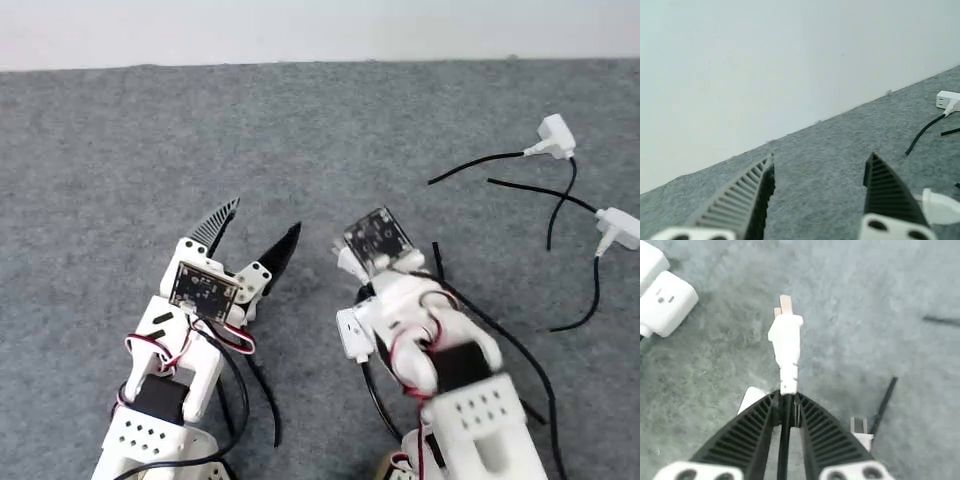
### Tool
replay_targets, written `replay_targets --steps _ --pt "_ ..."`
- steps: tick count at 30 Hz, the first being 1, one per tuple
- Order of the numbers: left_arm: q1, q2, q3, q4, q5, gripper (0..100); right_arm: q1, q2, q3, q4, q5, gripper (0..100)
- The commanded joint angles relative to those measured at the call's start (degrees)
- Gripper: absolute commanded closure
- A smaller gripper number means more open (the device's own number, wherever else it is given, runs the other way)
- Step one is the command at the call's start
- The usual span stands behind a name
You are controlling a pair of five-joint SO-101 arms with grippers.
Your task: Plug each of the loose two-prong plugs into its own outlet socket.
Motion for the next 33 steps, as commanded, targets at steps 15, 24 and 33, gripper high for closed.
replay_targets --steps 15,24,33 --pt "10.8 -0.3 0.4 0.2 -3.5 73 -10.7 -11.6 -0.8 5.8 2.4 98.8" --pt "14.2 -0.3 1.8 0.3 -3.3 73 -10.5 -12.0 -4.8 9.4 2.5 98.8" --pt "14.1 -0.3 1.9 0.3 -3.5 73 -10.5 -11.5 -11.0 12.9 3.7 98.8"
